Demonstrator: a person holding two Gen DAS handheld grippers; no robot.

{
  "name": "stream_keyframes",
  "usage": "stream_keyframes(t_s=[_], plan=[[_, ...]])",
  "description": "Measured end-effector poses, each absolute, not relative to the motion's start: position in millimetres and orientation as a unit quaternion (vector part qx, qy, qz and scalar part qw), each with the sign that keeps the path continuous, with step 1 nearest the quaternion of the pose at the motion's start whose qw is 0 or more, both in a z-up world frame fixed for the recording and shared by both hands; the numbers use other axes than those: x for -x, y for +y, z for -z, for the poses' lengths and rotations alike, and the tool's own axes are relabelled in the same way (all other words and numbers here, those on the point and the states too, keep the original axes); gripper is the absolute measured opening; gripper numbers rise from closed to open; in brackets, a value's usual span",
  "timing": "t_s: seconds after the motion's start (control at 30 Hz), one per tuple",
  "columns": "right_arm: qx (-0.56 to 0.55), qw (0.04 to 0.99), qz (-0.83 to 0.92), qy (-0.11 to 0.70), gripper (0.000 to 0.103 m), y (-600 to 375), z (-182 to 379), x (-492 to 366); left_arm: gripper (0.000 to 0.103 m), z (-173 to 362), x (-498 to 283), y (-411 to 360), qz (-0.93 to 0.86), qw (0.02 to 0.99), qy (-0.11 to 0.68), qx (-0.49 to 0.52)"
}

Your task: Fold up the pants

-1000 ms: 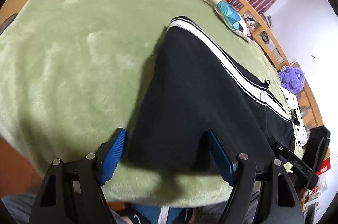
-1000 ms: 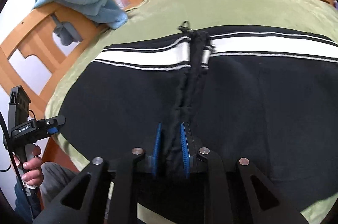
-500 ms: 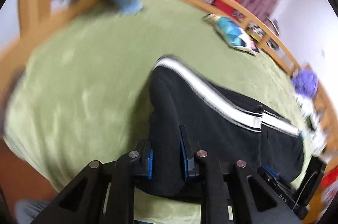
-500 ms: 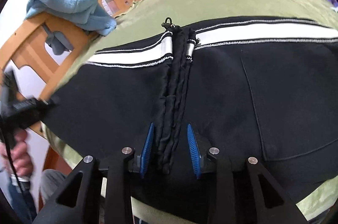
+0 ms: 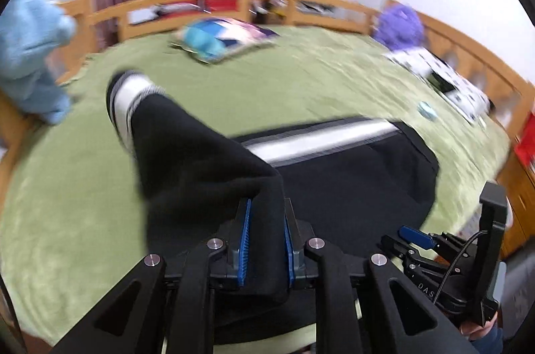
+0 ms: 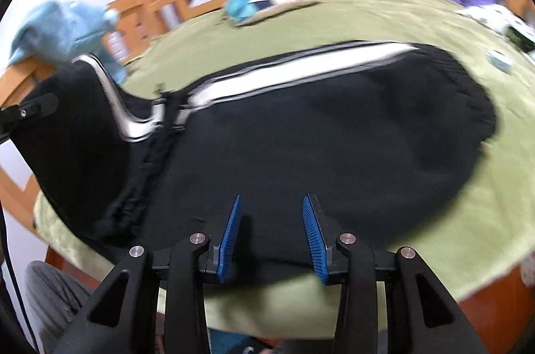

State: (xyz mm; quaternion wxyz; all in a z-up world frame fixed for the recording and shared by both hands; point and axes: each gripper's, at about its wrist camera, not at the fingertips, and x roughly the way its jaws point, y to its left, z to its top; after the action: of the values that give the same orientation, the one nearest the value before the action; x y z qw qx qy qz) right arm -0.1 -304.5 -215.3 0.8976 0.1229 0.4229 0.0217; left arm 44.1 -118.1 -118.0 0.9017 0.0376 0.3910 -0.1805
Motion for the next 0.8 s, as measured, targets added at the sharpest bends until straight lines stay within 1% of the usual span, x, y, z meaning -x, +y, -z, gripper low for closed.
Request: stream_keyframes(t_s=[0.13,0.17,0.2,0.27,0.3,0.33,0.4,0.43,0.57,0.63,0.77,0.8], plan=[[-0.121,0.898,-0.006,0.423,0.039,-325,215,16,0.016,144,-49,-155,0.215,0.876,0.43,-0.041],[-0.123,0.898,-0.003,0.423,0.039,-328,215,19,0.017,149,-46,-156,0.219,0.872,0.436,-0.038],[-0.127,0.897,-0.001,0.424,0.039,-332,215,21,0.02,151,-46,-153,0.232,0.866,0.442,-0.021],[-0.132,0.895,0.006,0.426,0.039,-333,213,24,0.021,148,-41,-138,0.26,0.858,0.444,0.016],[-0.134,0.894,0.006,0.427,0.039,-332,211,22,0.025,146,-40,-133,0.264,0.856,0.443,0.026],[-0.137,0.894,0.002,0.426,0.039,-330,209,20,0.034,141,-37,-123,0.262,0.859,0.439,0.031],[-0.14,0.896,-0.011,0.422,0.039,-325,205,16,0.046,136,-30,-105,0.251,0.869,0.425,0.038],[-0.141,0.896,-0.019,0.42,0.039,-319,202,17,0.049,133,-26,-92,0.245,0.874,0.417,0.04],[-0.157,0.897,-0.07,0.406,0.039,-294,191,-2,0.052,136,-17,-43,0.196,0.883,0.424,0.057],[-0.18,0.892,-0.096,0.404,0.042,-282,189,-15,0.053,143,-11,-14,0.171,0.881,0.435,0.078],[-0.214,0.875,-0.129,0.415,0.055,-259,201,-48,0.053,159,-2,32,0.133,0.873,0.455,0.118],[-0.223,0.864,-0.126,0.433,0.055,-252,211,-60,0.053,162,-1,39,0.131,0.87,0.457,0.128]])
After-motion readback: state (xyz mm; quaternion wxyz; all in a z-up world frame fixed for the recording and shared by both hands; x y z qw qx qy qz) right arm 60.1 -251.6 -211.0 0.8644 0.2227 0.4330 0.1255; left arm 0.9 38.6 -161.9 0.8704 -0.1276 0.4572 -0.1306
